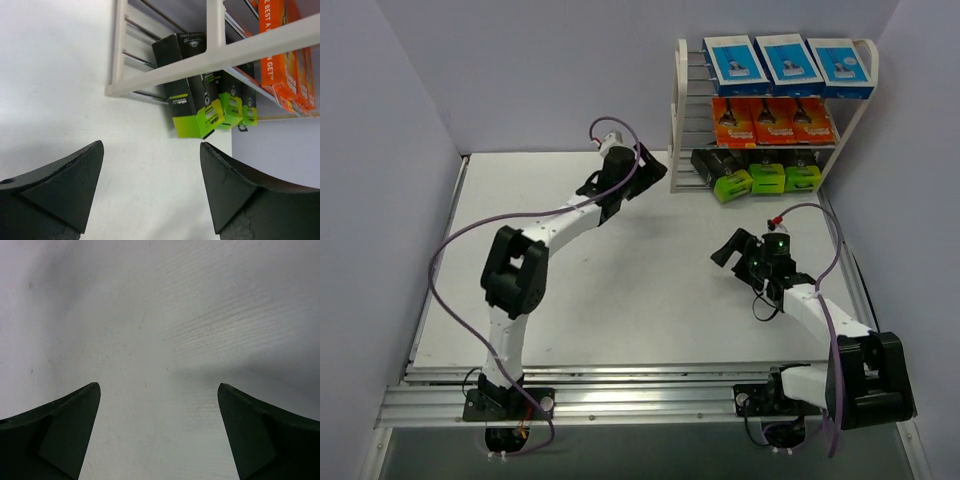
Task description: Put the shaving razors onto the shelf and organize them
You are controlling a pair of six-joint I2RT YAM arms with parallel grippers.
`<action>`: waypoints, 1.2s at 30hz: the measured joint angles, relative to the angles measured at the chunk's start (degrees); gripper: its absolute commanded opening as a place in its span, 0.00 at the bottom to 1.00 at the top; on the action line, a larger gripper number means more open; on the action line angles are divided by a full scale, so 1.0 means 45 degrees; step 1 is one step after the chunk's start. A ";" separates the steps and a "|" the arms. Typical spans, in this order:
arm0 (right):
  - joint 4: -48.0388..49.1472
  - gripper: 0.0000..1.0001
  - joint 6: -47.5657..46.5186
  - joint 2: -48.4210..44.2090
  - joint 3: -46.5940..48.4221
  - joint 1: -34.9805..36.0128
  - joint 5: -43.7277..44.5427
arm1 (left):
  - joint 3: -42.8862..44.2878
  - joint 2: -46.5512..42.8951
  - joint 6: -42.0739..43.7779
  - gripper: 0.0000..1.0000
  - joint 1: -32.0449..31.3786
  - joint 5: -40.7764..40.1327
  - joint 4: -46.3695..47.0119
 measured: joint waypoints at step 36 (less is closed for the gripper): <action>0.3269 0.42 0.2385 0.6441 0.5503 -0.3419 -0.2030 | -0.4216 -1.1511 0.6815 0.94 0.3541 -0.0117 -0.8476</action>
